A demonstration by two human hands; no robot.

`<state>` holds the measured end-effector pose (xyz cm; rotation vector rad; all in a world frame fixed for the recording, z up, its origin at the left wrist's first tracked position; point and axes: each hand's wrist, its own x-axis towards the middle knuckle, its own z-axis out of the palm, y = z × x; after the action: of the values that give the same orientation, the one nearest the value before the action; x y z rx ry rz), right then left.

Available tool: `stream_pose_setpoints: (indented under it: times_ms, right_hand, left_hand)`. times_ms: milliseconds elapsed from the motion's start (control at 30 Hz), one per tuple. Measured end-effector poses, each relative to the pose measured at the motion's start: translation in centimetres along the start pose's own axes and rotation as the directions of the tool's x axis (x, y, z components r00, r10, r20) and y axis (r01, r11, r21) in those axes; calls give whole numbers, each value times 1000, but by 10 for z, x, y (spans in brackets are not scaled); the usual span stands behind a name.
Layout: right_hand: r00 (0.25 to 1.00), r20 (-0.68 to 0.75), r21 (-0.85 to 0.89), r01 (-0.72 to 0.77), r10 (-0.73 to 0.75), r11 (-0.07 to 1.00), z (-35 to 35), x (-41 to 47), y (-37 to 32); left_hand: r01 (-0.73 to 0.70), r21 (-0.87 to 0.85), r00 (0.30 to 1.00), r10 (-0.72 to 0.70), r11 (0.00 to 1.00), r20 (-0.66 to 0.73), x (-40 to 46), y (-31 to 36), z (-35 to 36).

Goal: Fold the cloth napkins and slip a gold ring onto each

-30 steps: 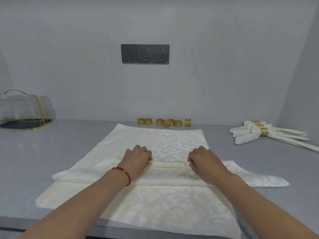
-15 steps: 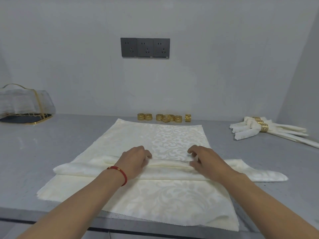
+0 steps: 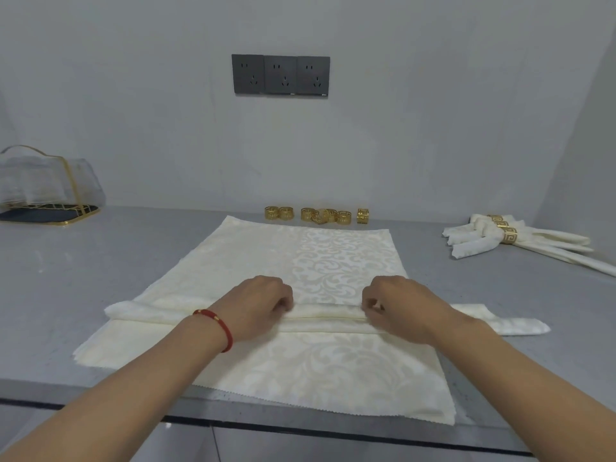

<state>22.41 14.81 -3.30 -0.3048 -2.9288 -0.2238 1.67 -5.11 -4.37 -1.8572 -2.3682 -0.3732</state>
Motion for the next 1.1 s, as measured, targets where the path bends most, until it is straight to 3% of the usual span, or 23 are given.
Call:
stream_pose_setpoints:
  times_ms: [100, 233, 333, 400, 567, 700, 800, 933, 1033, 1100]
  right_hand:
    - [997, 19, 129, -79, 77, 989, 3, -1, 2]
    - [994, -38, 78, -98, 101, 992, 8, -7, -4]
    - [979, -202, -36, -10, 3, 999, 12, -16, -11]
    - [979, -200, -111, 4, -26, 994, 13, -24, -13]
    - [990, -111, -140, 72, -88, 988, 11, -45, -15]
    - [997, -73, -32, 33, -35, 999, 14, -63, -16]
    - [999, 38, -34, 14, -13, 999, 6, -64, -24]
    - [962, 253, -75, -91, 108, 993, -42, -38, -41]
    - [967, 123, -30, -220, 222, 975, -49, 10, -55]
    - [973, 92, 150, -226, 214, 962, -27, 37, -69]
  left_hand:
    - [66, -94, 994, -74, 993, -83, -4, 0, 7]
    - [12, 29, 989, -7, 1000, -147, -9, 3, 15]
    - [-52, 183, 967, 95, 982, -238, -16, 10, 15]
    - [-74, 200, 958, 126, 977, -259, -20, 11, 18]
    - [-56, 139, 967, 89, 989, -240, -36, 19, 20]
    - [69, -35, 977, -74, 997, -201, -57, 41, 21]
    - [191, -166, 969, -213, 967, -124, -65, 54, 25]
    - [224, -85, 971, -229, 971, -63, -66, 55, 31]
    - [229, -30, 972, -230, 973, -37, -64, 56, 29]
    - [228, -21, 972, -229, 973, -51, -61, 58, 25]
